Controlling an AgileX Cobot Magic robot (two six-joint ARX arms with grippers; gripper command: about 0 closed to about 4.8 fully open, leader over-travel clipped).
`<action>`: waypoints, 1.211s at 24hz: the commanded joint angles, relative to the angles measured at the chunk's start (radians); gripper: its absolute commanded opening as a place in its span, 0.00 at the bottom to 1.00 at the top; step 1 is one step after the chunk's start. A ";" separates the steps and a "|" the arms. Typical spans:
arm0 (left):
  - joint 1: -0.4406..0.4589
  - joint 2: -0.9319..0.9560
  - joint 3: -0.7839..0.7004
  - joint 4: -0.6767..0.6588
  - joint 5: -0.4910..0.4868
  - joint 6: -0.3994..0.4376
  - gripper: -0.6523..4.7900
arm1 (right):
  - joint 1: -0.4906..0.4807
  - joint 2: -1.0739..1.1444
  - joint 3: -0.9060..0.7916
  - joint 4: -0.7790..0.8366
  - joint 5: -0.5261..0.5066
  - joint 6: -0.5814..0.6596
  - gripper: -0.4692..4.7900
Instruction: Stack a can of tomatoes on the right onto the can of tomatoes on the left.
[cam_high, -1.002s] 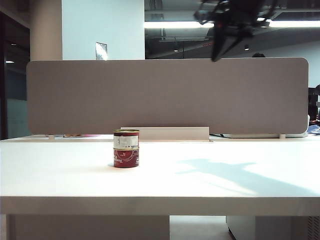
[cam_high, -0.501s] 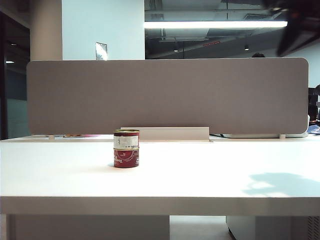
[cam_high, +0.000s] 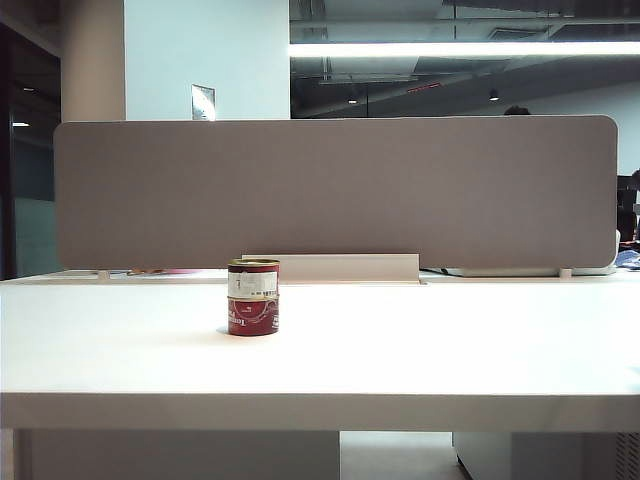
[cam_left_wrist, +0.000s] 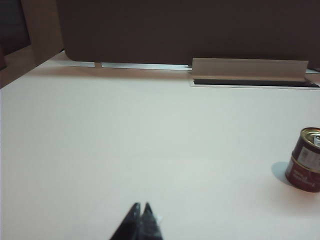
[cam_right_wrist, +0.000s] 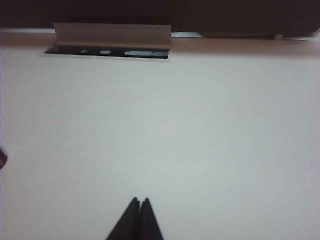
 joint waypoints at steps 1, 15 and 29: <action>0.001 0.001 0.003 0.002 0.008 0.001 0.11 | 0.000 -0.054 -0.040 0.011 0.041 0.030 0.08; 0.001 0.001 0.003 0.003 0.008 0.001 0.11 | 0.001 -0.433 -0.349 0.025 0.113 0.076 0.08; 0.001 0.001 0.003 0.003 0.008 0.001 0.11 | -0.196 -0.553 -0.434 0.018 -0.093 0.076 0.08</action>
